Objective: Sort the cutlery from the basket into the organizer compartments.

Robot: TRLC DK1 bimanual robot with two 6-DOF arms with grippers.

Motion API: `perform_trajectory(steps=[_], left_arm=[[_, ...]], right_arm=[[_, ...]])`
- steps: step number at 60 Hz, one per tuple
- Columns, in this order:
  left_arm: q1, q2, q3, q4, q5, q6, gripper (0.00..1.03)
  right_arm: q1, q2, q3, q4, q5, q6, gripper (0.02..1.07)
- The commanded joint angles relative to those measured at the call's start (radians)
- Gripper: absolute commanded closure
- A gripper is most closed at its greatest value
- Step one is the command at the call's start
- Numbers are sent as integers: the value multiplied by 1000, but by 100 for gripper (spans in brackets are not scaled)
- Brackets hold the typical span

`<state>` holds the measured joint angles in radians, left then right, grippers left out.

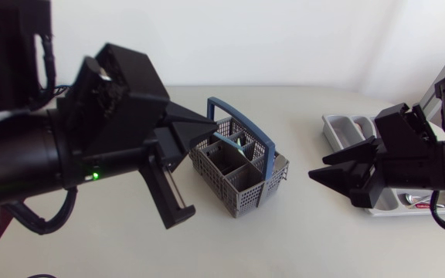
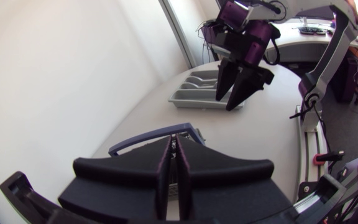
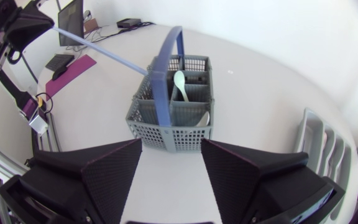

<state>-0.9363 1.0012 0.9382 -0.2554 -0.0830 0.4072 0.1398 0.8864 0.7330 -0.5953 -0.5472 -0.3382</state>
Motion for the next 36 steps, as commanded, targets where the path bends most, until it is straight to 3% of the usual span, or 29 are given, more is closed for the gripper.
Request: perform_trajectory(steps=[1,9,36], left_arm=[[27,4,56,-33,63,-62,100],[79,65,99,-71,181,-117,100],[217,309,352,-297,588,-242,100]], right_arm=[[60,-53,2,19,12,-25,32],[156,-70,28,15,55,-67,32],[383,39,120,32,64,-67,33]])
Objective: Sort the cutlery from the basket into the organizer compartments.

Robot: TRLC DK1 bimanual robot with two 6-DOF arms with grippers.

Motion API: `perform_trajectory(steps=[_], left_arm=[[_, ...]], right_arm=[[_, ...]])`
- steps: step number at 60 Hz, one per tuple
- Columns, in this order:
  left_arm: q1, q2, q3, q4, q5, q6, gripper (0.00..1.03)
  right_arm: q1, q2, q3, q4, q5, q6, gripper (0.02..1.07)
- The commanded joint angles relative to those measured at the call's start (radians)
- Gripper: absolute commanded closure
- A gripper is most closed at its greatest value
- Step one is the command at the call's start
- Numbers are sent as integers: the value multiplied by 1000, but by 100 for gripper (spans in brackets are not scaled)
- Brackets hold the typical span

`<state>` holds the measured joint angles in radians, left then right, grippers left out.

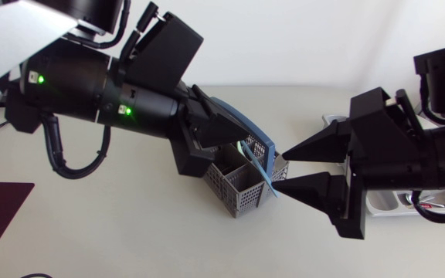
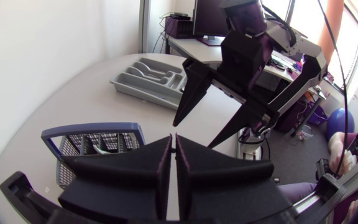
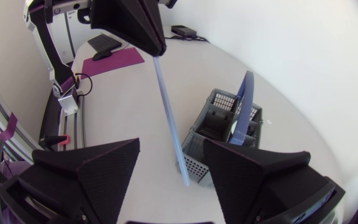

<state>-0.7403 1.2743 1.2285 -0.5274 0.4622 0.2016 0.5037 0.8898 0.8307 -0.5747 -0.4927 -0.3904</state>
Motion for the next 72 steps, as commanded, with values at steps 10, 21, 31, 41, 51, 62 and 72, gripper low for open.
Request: perform_trajectory(steps=[10,21,31,41,51,62,72], left_arm=[[32,69,104,-57,112,-59,100],[50,91,131,-88,150,-64,100],[70,102,146,-103,173,-71,100],[73,102,151,-103,174,-80,100],[98,102,158,-72,176,-119,80],[133,99,178,-10,174,-179,48],[185,85,177,56,171,-237,27]], right_arm=[[45,63,15,56,28,-10,39],[50,77,-12,110,45,-1,63],[50,78,-31,131,48,-5,83],[68,80,-39,122,45,-5,98],[79,52,-44,101,42,7,101],[73,-2,-42,42,40,10,101],[27,-63,-58,-16,28,5,101]])
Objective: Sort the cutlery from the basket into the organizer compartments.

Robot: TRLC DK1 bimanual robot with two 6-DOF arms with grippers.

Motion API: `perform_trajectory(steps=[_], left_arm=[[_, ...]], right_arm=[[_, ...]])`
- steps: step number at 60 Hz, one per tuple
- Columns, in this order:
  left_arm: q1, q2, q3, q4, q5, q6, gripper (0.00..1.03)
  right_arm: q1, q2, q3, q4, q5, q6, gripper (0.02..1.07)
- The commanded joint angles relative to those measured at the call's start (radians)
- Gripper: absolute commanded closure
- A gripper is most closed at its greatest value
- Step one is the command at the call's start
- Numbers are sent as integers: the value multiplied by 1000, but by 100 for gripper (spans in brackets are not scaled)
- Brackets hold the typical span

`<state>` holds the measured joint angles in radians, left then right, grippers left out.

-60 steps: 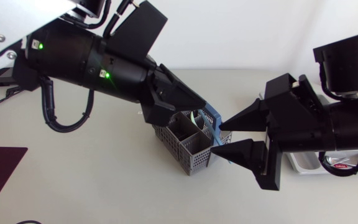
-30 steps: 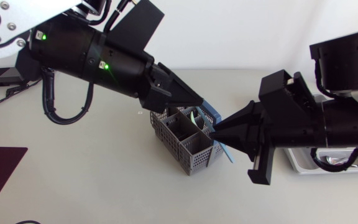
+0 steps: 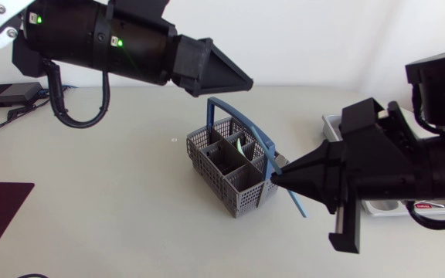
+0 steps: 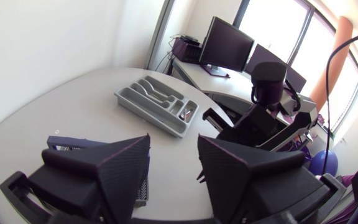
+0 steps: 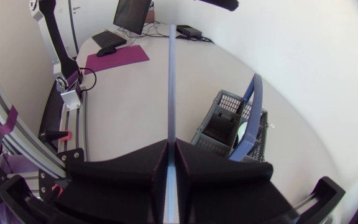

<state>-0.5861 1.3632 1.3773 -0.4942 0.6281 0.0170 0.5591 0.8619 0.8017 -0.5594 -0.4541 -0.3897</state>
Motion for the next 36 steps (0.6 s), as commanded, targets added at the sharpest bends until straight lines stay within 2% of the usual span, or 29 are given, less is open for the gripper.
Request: perform_trajectory(steps=[1,7,11,14,18,21,23,25,28,36], left_arm=[[42,-7,26,34,-1,-63,26],[65,-21,12,69,-70,-69,20],[65,-27,-11,88,-131,-48,20],[55,-32,-37,89,-199,-14,20],[48,-35,-64,92,-238,14,20],[35,-33,-103,97,-337,57,20],[34,-36,-121,102,-344,66,20],[35,-38,-135,106,-347,70,20],[35,-38,-175,118,-412,95,20],[35,-35,-244,118,-467,139,20]], right_arm=[[-36,-43,-30,-37,-12,3,101],[-110,-86,-29,-77,-28,-14,101],[-188,-104,-24,-102,-47,-32,101],[-274,-107,-21,-117,-70,-55,101],[-393,-95,-18,-119,-97,-84,101],[-507,-60,-15,-114,-120,-113,101],[-556,-37,-12,-109,-130,-129,101],[-594,-20,-10,-102,-135,-138,101],[-700,52,-4,-51,-138,-141,101],[-892,305,36,82,-120,-150,101]])
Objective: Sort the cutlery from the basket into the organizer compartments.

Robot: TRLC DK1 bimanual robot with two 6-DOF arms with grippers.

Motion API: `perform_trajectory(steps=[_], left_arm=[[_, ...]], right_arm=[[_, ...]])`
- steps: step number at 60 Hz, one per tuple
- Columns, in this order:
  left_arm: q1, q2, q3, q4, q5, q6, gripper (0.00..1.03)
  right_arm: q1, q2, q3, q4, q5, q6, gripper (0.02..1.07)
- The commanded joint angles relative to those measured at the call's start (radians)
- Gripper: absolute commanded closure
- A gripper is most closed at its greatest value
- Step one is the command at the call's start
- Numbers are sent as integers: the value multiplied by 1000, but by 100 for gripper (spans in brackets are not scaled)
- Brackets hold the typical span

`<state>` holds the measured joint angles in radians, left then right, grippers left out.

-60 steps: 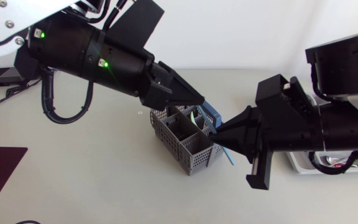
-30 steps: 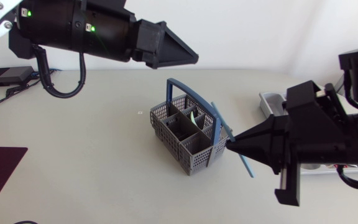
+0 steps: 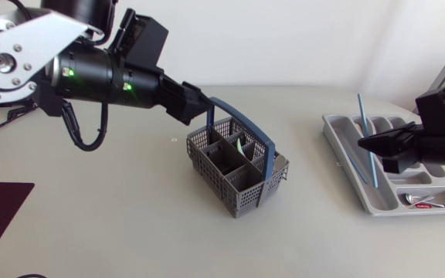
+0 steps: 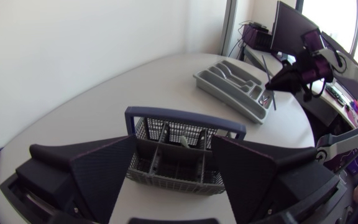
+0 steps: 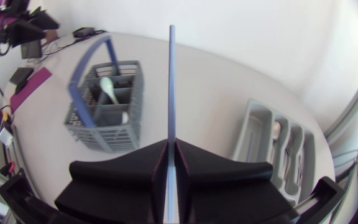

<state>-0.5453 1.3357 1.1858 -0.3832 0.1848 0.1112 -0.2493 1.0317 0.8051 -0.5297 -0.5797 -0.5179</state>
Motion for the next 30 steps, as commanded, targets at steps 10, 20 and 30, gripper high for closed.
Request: perform_trajectory(steps=[10,20,30], left_arm=[[-1,-21,-147,50,-79,81,20],[11,-12,-229,104,-107,105,20],[25,23,-235,113,-120,125,20]], right_arm=[[-169,482,144,148,83,-14,101],[-177,709,229,229,155,25,101],[-154,809,266,283,218,68,101]])
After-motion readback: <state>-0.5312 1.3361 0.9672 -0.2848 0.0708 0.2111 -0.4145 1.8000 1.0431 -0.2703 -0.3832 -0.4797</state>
